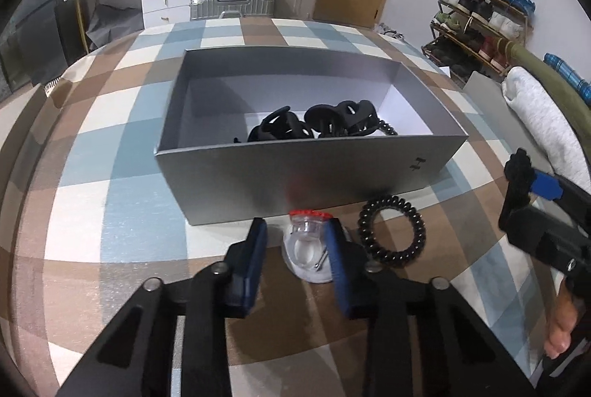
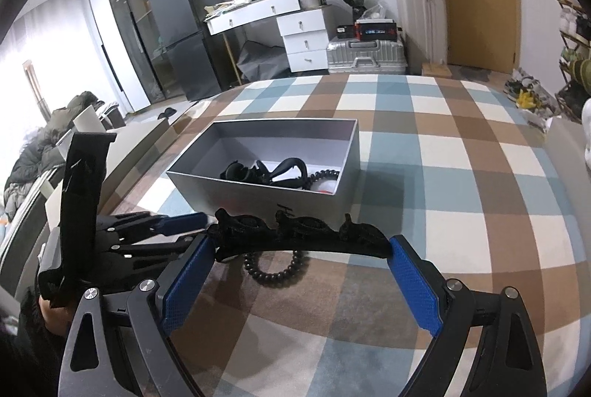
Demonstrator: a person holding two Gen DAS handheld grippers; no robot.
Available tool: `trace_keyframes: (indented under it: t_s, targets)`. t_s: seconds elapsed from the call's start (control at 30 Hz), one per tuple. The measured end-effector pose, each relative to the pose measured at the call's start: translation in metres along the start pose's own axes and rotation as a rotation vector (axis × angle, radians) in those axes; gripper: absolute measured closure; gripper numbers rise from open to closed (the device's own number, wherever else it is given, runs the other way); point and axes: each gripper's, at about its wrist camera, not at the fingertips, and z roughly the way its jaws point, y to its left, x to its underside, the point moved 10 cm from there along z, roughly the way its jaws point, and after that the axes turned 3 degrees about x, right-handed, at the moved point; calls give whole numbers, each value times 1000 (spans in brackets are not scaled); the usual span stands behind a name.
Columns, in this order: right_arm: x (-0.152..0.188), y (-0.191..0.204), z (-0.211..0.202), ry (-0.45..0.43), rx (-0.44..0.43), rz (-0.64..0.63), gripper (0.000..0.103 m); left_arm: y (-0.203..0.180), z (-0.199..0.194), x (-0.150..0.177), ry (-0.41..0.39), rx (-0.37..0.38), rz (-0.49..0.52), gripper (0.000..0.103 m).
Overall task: Organize jewelry
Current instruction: 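Close the right gripper on the long black hair clip while the left gripper grasps the red-lidded cup, then carry the hair clip and cup into the grey box and open both grippers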
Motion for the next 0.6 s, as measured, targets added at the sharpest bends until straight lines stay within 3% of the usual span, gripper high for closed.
trace_keyframes:
  t_s: [0.03, 0.6]
  targets:
    - [1, 0, 0, 1, -2, 0, 8, -1, 0, 0, -1, 5, 3, 91]
    - [3, 11, 1, -3, -6, -19, 9, -10, -26, -9, -90, 27, 58, 91]
